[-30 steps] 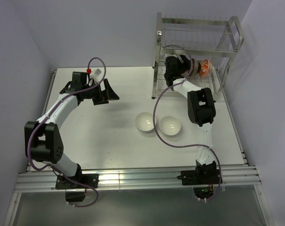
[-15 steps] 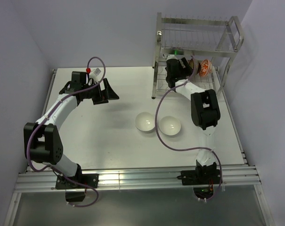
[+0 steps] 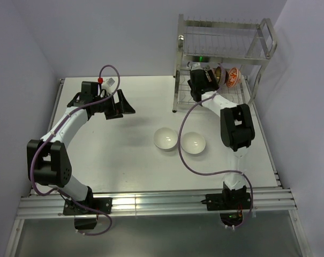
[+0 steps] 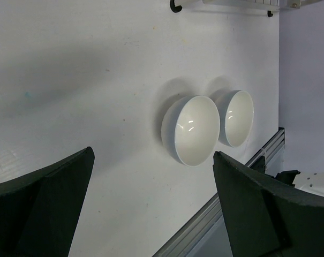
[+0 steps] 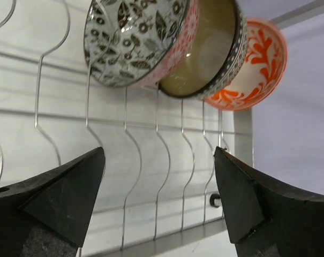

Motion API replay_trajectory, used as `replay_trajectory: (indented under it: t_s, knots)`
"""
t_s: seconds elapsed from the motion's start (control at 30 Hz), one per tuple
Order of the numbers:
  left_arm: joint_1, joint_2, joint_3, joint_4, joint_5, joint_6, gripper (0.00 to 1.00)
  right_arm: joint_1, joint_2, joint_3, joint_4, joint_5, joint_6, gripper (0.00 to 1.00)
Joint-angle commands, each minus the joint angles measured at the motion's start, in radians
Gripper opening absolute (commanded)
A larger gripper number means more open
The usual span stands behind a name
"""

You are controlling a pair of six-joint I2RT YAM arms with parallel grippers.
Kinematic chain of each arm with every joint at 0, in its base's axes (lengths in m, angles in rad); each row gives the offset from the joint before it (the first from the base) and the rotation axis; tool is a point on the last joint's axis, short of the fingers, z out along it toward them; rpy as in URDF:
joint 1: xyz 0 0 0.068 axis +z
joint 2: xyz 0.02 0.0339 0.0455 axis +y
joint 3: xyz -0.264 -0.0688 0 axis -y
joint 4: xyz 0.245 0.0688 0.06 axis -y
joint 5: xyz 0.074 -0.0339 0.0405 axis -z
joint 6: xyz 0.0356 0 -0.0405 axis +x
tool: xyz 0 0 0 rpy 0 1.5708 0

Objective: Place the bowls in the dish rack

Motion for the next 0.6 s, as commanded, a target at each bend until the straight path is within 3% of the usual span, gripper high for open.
replay_trajectory:
  t_s: [0.0, 0.33, 0.57]
  knots:
    - [0.000, -0.050, 0.012, -0.005, -0.009, 0.023, 0.99, 0.005, -0.131, -0.031, -0.040, -0.049, 0.081, 0.90]
    - [-0.035, -0.041, 0.012, -0.037, -0.050, 0.093, 1.00, 0.003, -0.271, -0.111, -0.238, -0.193, 0.164, 0.90]
    - [-0.098, -0.031, 0.002, -0.077, -0.130, 0.185, 0.99, -0.007, -0.400, -0.237, -0.327, -0.385, 0.195, 0.89]
